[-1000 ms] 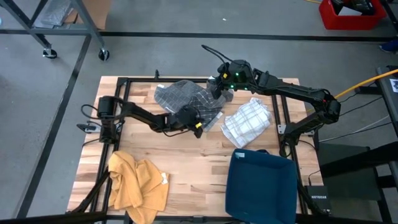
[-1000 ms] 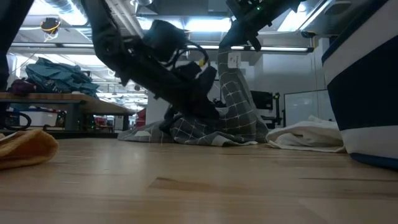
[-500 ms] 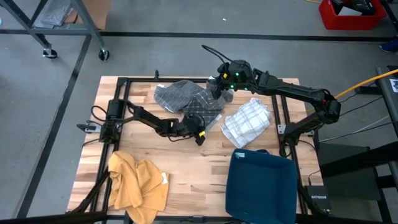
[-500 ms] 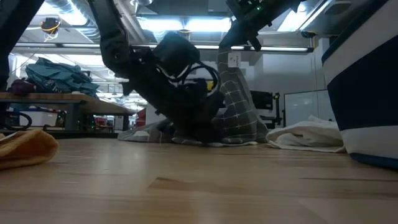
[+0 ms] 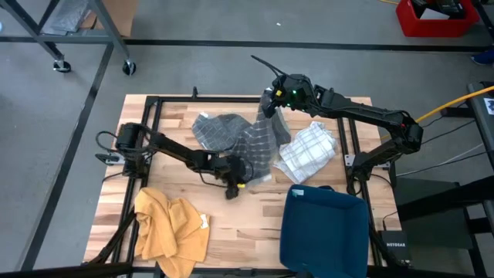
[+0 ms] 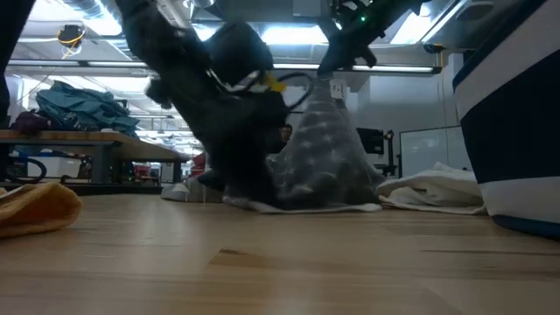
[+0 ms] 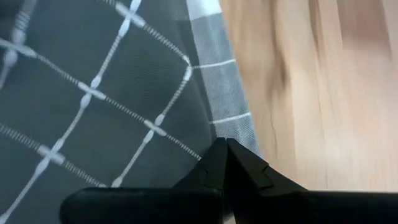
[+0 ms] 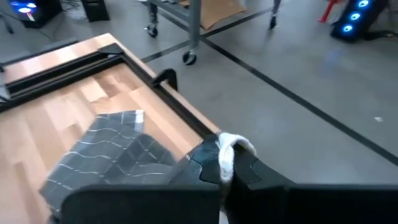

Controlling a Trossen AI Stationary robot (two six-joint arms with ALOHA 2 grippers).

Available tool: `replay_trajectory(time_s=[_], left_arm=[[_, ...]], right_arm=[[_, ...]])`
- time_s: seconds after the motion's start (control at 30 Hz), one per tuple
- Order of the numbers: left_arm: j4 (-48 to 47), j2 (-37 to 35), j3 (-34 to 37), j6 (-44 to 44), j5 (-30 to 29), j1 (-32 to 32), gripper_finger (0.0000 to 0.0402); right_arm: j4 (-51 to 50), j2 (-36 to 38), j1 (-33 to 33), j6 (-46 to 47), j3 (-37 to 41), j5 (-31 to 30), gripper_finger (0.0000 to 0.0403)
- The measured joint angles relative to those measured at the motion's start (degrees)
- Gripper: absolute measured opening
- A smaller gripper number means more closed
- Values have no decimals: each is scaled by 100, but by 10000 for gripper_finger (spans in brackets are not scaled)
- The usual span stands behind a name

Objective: Fold towel
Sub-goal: Fold the gray kitchen towel

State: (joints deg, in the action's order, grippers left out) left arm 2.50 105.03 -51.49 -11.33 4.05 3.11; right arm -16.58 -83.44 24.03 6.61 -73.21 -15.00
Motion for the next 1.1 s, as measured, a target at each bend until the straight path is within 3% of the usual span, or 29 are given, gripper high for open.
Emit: replay_trajectory(time_s=[0.23, 0.37, 0.63, 0.77, 0.9, 1.1], left_arm=[[-2760, -984, 16, 1202, -352, -17, 1], [-3505, -1381, 18, 915, -810, -17, 1], [-1832, -2065, 13, 212, -830, 44, 1], [-998, -2001, 10, -162, -839, 38, 2], [-769, -1823, 7, -449, -984, 44, 5], [-734, -1366, 7, -968, -1044, 127, 74]], right_arm=[[-38, 0, 0, -109, 0, 5, 1], [-56, -2, 0, -107, 0, 230, 1], [-52, -2, 0, -107, 0, 281, 1], [-54, -2, 0, -109, 0, 307, 1], [-56, -2, 0, -105, 0, 323, 1], [-150, -2, 0, -101, 0, 470, 1]])
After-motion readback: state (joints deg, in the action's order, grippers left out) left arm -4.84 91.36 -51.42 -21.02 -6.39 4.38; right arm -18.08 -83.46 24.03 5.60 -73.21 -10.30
